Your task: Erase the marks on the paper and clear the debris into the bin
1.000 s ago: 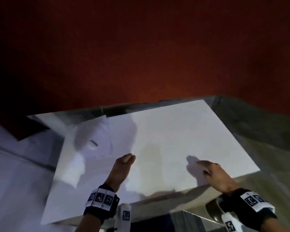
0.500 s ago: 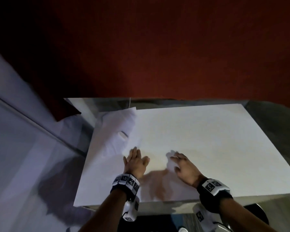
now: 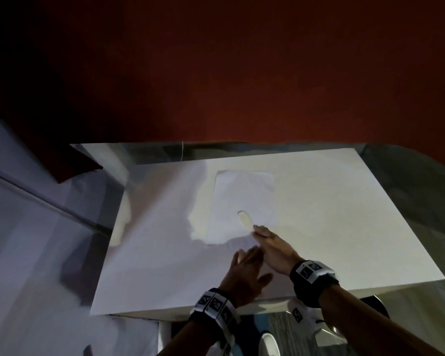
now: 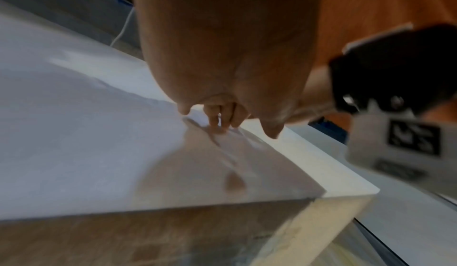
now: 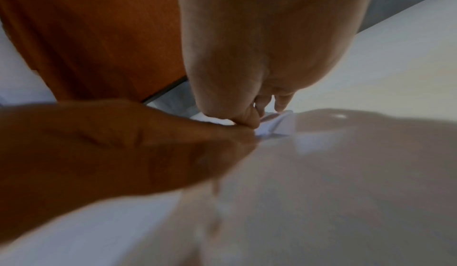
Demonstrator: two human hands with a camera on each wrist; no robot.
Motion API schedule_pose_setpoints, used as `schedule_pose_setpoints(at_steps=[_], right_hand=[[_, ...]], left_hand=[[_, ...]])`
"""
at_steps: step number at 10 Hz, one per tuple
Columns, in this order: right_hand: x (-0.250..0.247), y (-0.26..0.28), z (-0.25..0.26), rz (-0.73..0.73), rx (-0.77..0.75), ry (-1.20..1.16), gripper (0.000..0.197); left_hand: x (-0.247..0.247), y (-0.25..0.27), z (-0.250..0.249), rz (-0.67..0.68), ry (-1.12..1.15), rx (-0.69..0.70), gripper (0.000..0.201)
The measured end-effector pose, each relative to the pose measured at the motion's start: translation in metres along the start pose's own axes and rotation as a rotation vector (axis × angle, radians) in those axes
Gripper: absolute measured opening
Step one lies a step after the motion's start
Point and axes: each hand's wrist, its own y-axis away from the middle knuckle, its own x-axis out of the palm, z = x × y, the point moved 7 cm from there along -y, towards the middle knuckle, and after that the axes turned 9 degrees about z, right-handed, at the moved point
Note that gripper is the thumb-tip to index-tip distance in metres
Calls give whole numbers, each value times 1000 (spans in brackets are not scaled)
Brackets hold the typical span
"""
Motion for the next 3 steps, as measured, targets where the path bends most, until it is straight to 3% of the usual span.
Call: schedule_pose_setpoints(at_steps=[1, 2, 3], right_hand=[[4, 24, -35, -6, -20, 35, 67], [-6, 45, -53, -4, -54, 38, 74], [-38, 60, -67, -108, -49, -128, 70]], left_hand=[[-17, -3, 22, -135, -21, -86, 70], [-19, -9, 32, 17, -128, -204, 96], [-26, -8, 32, 37, -25, -237, 72]])
